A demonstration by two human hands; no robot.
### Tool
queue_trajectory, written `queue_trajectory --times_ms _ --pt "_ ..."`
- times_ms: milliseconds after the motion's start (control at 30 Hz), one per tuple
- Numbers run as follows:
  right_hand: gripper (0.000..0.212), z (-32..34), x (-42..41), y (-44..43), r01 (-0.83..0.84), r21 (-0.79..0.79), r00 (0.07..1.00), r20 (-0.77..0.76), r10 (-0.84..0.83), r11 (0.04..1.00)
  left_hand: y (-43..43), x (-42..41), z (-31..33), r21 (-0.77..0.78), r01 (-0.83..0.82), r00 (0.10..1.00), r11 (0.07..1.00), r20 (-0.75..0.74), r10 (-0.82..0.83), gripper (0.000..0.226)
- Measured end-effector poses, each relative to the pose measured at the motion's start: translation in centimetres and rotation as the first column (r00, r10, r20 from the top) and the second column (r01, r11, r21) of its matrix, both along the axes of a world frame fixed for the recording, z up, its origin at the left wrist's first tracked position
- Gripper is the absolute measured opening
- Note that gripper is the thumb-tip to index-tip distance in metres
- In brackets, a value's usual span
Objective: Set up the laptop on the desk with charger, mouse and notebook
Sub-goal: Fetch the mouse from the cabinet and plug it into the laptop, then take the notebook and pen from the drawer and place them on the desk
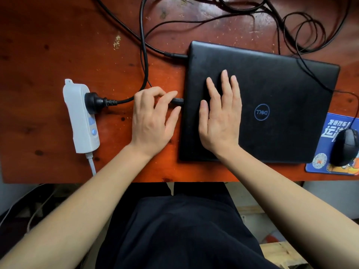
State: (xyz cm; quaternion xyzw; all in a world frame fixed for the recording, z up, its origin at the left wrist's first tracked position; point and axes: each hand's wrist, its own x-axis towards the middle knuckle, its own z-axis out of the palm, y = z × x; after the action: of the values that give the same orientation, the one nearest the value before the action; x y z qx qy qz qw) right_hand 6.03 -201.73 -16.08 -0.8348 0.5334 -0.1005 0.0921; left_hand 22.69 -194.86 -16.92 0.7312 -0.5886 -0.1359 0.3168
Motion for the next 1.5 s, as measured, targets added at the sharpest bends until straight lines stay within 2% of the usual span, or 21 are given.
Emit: queue_trajectory --times_ms 133,300,600,767,933,1100,1200,1267,1367,1500 --pt "0.048 0.1 0.1 -0.1 0.004 0.002 1.000 0.003 -0.004 1.000 0.6 -1.0 0.5 0.088 -0.144 0.981 0.986 -0.120 0.154 0.032" --pt "0.048 0.2 0.0 -0.1 0.011 0.006 1.000 0.016 -0.012 1.000 0.3 -1.8 0.2 0.083 -0.178 0.983 0.981 -0.033 0.181 0.024" --pt "0.048 0.4 0.2 0.1 0.024 0.015 1.000 0.014 -0.024 1.000 0.6 -1.6 -0.3 0.042 -0.134 0.991 0.990 0.027 0.133 0.031" --pt "0.048 0.2 0.2 0.1 0.025 0.000 0.999 0.026 -0.025 1.000 0.3 -1.9 -0.4 0.031 -0.169 0.985 0.985 0.029 0.168 0.027" --pt "0.049 -0.1 -0.1 -0.2 -0.004 -0.014 0.999 0.033 0.005 1.000 0.2 -2.4 -0.5 0.039 -0.197 0.978 0.980 0.075 0.193 0.028" --pt "0.052 -0.7 -0.2 0.1 -0.023 0.021 1.000 0.014 0.023 1.000 0.1 -2.6 0.0 0.115 -0.217 0.975 0.969 0.075 0.210 0.030" --pt "0.054 0.4 -0.7 0.2 -0.043 0.109 0.999 -0.018 0.045 0.993 0.4 -3.5 1.8 0.227 -0.294 0.956 0.929 0.055 0.289 0.030" --pt "0.057 0.7 -1.2 0.1 -0.124 0.171 0.990 -0.052 0.134 0.977 0.6 -3.9 2.9 0.338 -0.355 0.930 0.871 0.033 0.366 0.033" --pt "0.060 4.0 -3.4 -1.5 -0.309 0.240 0.948 -0.001 0.318 0.920 2.6 -5.1 7.5 0.396 -0.540 0.839 0.743 0.181 0.513 0.039" --pt "0.063 8.3 -3.2 -4.5 -0.525 0.079 0.849 -0.012 0.528 0.847 6.0 -5.1 13.5 0.330 -0.699 0.710 0.634 0.424 0.563 0.053"
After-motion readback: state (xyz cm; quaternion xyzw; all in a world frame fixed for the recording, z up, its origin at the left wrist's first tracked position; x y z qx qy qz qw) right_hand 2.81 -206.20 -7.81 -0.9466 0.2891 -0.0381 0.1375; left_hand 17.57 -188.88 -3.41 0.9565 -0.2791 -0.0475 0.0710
